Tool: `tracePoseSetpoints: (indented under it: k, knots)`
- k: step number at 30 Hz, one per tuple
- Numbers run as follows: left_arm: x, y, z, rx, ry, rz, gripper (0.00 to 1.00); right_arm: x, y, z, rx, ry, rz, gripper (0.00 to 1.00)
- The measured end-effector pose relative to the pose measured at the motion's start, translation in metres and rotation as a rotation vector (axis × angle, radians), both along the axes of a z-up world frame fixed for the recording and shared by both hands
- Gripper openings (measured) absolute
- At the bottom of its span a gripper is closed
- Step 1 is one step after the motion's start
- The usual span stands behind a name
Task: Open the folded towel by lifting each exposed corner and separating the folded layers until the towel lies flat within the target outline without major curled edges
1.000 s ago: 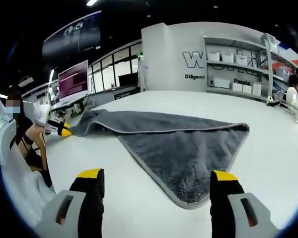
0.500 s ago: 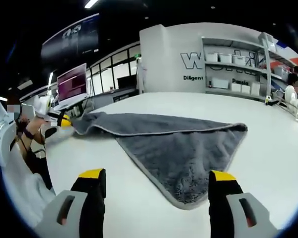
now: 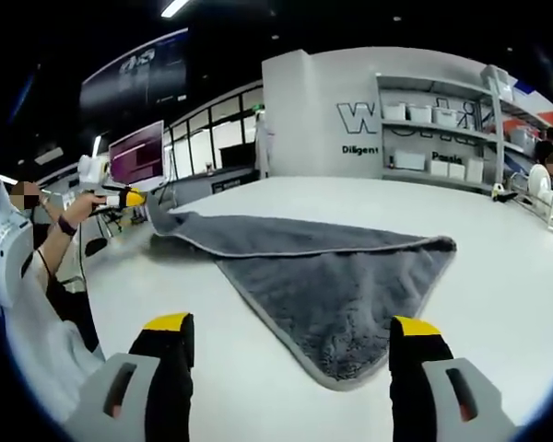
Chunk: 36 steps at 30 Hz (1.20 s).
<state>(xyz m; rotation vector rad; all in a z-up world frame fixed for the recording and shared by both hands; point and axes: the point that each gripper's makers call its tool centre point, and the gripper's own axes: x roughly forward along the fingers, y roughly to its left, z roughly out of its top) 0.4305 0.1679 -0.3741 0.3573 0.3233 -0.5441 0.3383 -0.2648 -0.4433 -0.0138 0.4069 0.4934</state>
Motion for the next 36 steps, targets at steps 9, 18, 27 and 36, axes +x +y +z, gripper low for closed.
tracePoseSetpoints:
  k: [9,18,27,36]
  knots:
    - [0.026,-0.005,0.014,0.058,-0.028,-0.017,0.05,-0.002,0.0,0.001,0.016,-0.01,-0.005,0.9]
    - [0.055,0.005,0.033,0.037,-0.044,0.011,0.05,-0.002,-0.002,0.001,0.013,-0.015,-0.012,0.9]
    - [0.086,0.013,0.032,0.062,-0.033,0.055,0.05,-0.001,0.0,-0.002,-0.002,-0.021,-0.004,0.9]
    - [0.114,0.02,0.024,0.127,-0.009,0.081,0.05,-0.003,-0.003,-0.002,-0.004,-0.03,-0.006,0.9]
